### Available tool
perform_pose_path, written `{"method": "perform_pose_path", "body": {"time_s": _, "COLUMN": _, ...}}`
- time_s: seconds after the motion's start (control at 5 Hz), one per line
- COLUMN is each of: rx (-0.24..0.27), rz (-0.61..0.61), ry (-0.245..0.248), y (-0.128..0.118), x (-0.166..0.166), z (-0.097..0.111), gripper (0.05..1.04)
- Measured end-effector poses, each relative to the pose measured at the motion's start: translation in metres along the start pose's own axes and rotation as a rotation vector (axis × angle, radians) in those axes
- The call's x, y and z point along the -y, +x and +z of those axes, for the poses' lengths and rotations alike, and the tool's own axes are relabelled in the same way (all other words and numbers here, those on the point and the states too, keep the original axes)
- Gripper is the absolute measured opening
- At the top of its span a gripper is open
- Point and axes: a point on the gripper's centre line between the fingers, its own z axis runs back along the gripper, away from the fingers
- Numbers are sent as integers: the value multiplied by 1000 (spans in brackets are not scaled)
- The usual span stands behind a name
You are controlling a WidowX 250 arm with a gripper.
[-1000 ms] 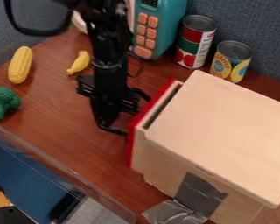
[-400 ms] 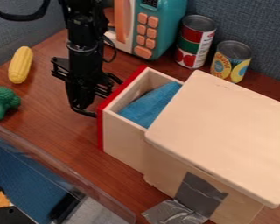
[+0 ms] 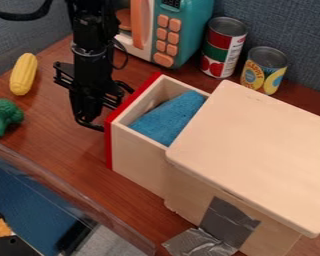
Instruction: Open the drawer
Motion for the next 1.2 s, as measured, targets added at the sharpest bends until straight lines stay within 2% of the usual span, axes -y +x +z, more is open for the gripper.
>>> {"method": "perform_pose_path", "body": {"time_s": 0.2, "rx": -3, "rz": -2, "ry": 9, "y": -1, "x": -3, "z": 0, "gripper": 136}}
{"method": "perform_pose_path", "body": {"time_s": 0.4, "rx": -3, "rz": -9, "ry": 24, "y": -1, "x": -5, "z": 0, "gripper": 182}}
{"method": "perform_pose_path", "body": {"time_s": 0.6, "rx": -3, "rz": -10, "ry": 35, "y": -2, "x": -7, "z": -1, "gripper": 425}}
{"method": "perform_pose_path", "body": {"time_s": 0.8, "rx": -7, "rz": -31, "ry": 31, "y": -3, "x": -7, "z": -1, "gripper": 744}}
{"method": "perform_pose_path", "body": {"time_s": 1.0, "rx": 10, "rz": -45, "ry": 15, "y": -4, "x": -6, "z": 12, "gripper": 989}}
{"method": "perform_pose_path", "body": {"time_s": 1.2, "rx": 40, "rz": 4, "ry": 12, "y": -10, "x": -20, "z": 38, "gripper": 1003}}
